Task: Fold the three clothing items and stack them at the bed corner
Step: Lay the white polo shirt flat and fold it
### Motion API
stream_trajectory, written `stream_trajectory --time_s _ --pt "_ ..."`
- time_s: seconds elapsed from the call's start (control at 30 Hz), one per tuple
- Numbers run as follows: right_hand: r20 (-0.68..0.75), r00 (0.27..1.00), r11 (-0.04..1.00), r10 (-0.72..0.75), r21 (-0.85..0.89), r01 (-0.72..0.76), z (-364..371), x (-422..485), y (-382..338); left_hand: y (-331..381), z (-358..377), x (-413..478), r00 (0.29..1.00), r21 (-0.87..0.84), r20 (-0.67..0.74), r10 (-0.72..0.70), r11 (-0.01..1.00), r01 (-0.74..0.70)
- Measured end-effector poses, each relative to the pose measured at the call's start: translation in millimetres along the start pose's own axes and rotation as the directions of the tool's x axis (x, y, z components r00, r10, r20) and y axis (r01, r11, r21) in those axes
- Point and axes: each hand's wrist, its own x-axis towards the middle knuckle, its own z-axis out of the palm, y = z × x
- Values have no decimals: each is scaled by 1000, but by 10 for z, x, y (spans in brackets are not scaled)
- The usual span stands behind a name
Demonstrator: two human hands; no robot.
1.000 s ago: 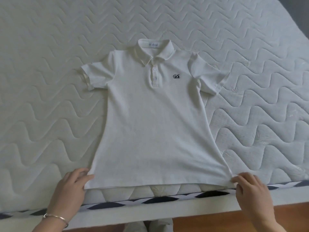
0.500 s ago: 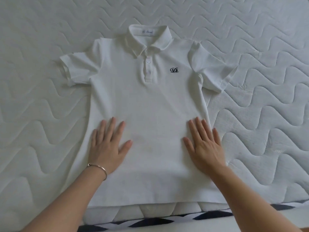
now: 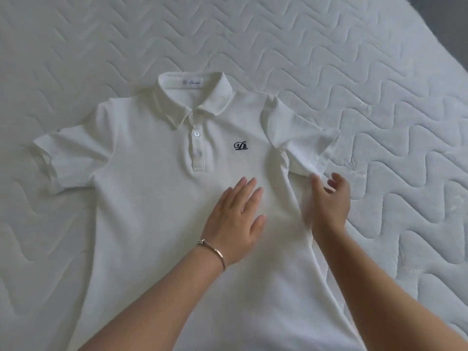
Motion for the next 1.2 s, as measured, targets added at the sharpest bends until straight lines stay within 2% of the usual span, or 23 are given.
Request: stream_trajectory --time_s 0.07,0.2,0.33,0.4,0.5,0.6,0.73,0.9,0.97,1.03,1.1,1.13,1.17,1.2 --pt "-55 991 989 126 87 -120 76 239 -131 65 152 388 1000 8 22 -15 1000 15" --pt "-42 975 970 218 116 -212 134 605 -306 50 385 798 988 55 91 -122 992 118" --pt "-7 938 933 345 114 -342 265 863 -402 26 502 803 991 129 92 -98 988 86" --pt "-11 956 956 292 -10 -292 329 914 -420 25 515 804 992 138 88 -92 987 79" --pt "-27 992 983 122 -134 -124 347 997 -445 27 507 798 993 144 81 -89 987 77" --pt "-34 998 994 55 -92 -58 267 1155 -511 30 524 785 997 169 62 -55 985 44" --pt "23 999 991 24 -131 -21 212 1260 -483 74 512 802 998 194 67 -1 981 -12" --pt "191 980 993 55 -114 -34 206 1186 -407 132 507 924 995 131 92 28 991 -39" --pt "201 980 995 -12 -92 31 183 1165 -479 158 538 942 989 153 141 41 986 -62" --pt "208 966 983 -155 -60 171 172 1115 -571 130 569 952 979 170 192 62 981 -95" --pt "288 905 938 -313 -56 342 195 987 -678 92 483 1004 979 52 175 109 991 -120" --pt "340 861 904 -378 -66 422 219 901 -717 78 379 1057 989 -148 132 69 988 -50" --pt "386 815 867 -433 -69 493 247 810 -741 59 245 1143 990 -425 116 -77 897 120" --pt "422 763 824 -490 -63 564 275 715 -760 23 97 1254 937 -672 230 -261 654 347"
